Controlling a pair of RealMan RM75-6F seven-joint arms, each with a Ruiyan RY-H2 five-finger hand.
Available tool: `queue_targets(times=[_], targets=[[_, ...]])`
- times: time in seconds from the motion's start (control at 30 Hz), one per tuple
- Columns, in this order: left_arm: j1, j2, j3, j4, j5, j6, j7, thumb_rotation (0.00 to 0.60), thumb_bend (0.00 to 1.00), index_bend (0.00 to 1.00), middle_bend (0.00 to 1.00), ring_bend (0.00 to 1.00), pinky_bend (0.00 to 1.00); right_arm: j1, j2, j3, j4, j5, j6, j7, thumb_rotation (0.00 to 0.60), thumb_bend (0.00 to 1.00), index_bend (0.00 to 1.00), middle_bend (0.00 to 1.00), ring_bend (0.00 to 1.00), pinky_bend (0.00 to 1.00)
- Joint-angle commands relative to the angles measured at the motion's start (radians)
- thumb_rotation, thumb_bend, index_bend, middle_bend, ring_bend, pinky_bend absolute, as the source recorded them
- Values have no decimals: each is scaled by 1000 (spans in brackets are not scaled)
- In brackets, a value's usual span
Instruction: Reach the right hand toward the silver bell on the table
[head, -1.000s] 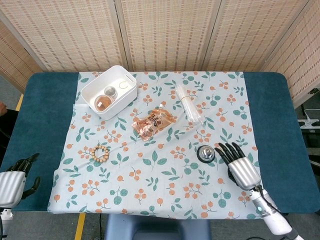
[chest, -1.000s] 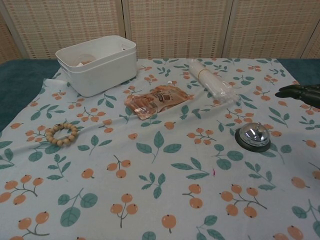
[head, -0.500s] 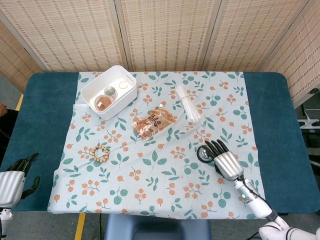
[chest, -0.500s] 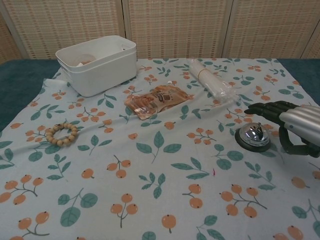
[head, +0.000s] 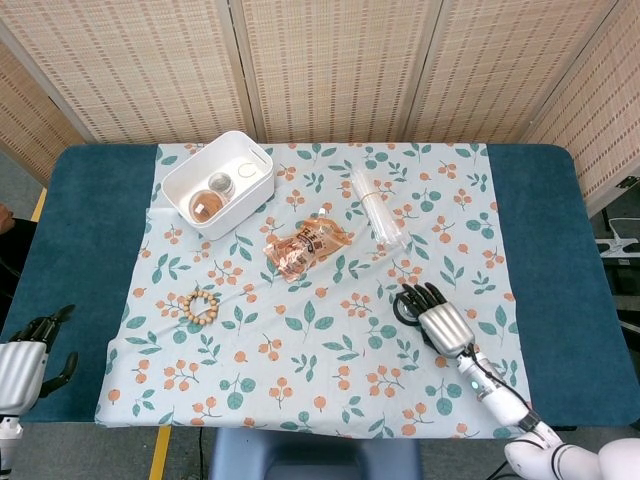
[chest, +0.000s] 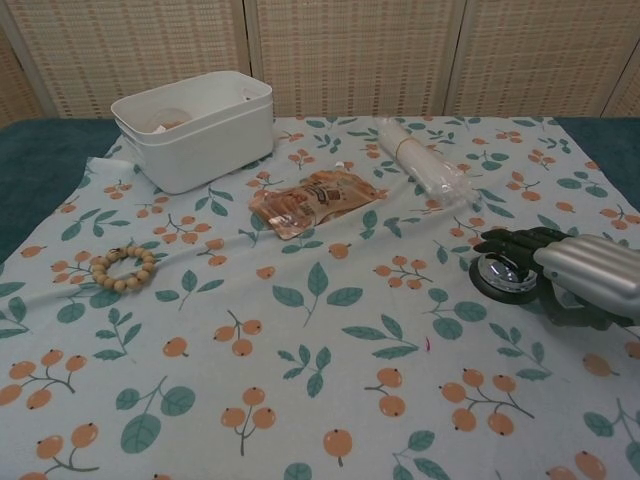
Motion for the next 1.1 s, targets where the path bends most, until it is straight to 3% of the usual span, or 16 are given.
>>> queue_targets(times=[0.03,0.13,0.27,0.6,1.03,1.1], targets=[[0,0,-1,0,-1,0,-2,600,424,139,261,247,465,5,-20,-9,40,7,-17,11,600,1000,0,0,0,0],[0,1,-1,2,-1,0,-3,600,424,139,261,247,465,6,-34,-12,72,11,-18,22,600,1000,0,0,0,0],[0,1,-1,3,-2,-1,-3,600,426,139,260,247,465,-11,-2,-12,23,-10,69,36,600,1000,0,0,0,0],[0,0,1,1,-3,-5,3,600,425,138,261,247,465,-120,238,-29,-261,-46,303,-70,600,1000,0,0,0,0],[-3,-7,3,-1,9,-3,24,600,426,139,261,247,465,-216,346,-38,-286,-22,400,-58,600,997,0,0,0,0],[-4,-9,3,1,11,-1,26,600,425,138,261,247,465,-227,356,-33,-299,-7,401,-46,600,941,0,0,0,0]])
